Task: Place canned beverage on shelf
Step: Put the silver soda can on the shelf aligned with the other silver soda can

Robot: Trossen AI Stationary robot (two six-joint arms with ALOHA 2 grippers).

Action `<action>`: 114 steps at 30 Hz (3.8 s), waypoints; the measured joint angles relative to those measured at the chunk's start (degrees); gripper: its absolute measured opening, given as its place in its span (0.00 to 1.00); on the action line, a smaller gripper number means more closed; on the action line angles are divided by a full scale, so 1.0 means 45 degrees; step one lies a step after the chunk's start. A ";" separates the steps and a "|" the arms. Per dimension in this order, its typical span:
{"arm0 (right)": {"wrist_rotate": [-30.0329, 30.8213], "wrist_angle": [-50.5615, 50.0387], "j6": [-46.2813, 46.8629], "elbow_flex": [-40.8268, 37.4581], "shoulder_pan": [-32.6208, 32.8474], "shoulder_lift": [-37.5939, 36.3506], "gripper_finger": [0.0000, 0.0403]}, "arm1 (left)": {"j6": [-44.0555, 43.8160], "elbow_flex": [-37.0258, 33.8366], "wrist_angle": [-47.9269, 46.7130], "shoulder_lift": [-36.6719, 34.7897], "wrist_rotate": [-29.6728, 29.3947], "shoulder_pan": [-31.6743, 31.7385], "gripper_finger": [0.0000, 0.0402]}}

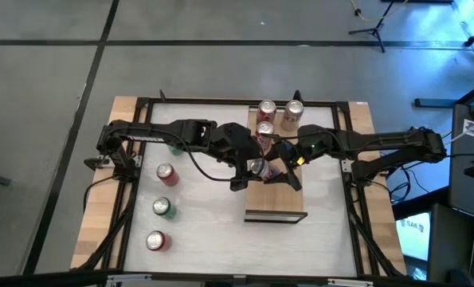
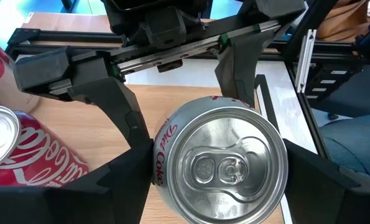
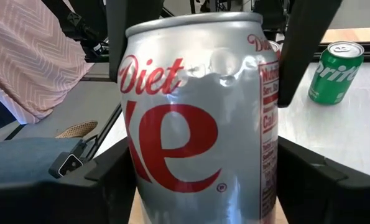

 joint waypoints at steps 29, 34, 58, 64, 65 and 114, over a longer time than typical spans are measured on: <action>0.0146 -0.0331 0.0084 -0.0019 -0.0010 -0.0550 0.73 | -0.0627 0.0034 0.0159 -0.0082 -0.0527 0.0019 0.96; 0.0289 -0.0784 0.0061 -0.0019 -0.0005 -0.1407 0.72 | -0.0097 0.0019 -0.0065 -0.0694 0.0029 -0.0068 0.96; 0.3277 -0.0077 -0.0328 -0.2384 -0.0005 -0.7084 0.73 | -0.0750 -0.2473 -0.1650 -0.1807 -0.0851 -0.0136 0.96; 0.4485 0.2285 -0.0441 -0.4732 -0.0010 -0.7734 0.75 | -0.0815 -0.4472 0.0601 -0.1797 -0.0555 -0.0136 0.96; 0.4775 0.2717 -0.0615 -0.4992 -0.0010 -0.7781 0.74 | -0.0921 -0.4763 0.0727 -0.1797 -0.0447 -0.0136 0.96; 0.3708 0.7911 -0.0083 -0.8888 -0.4177 -0.5552 0.75 | -0.1233 -0.6679 0.3403 -0.1787 0.0009 0.0593 0.96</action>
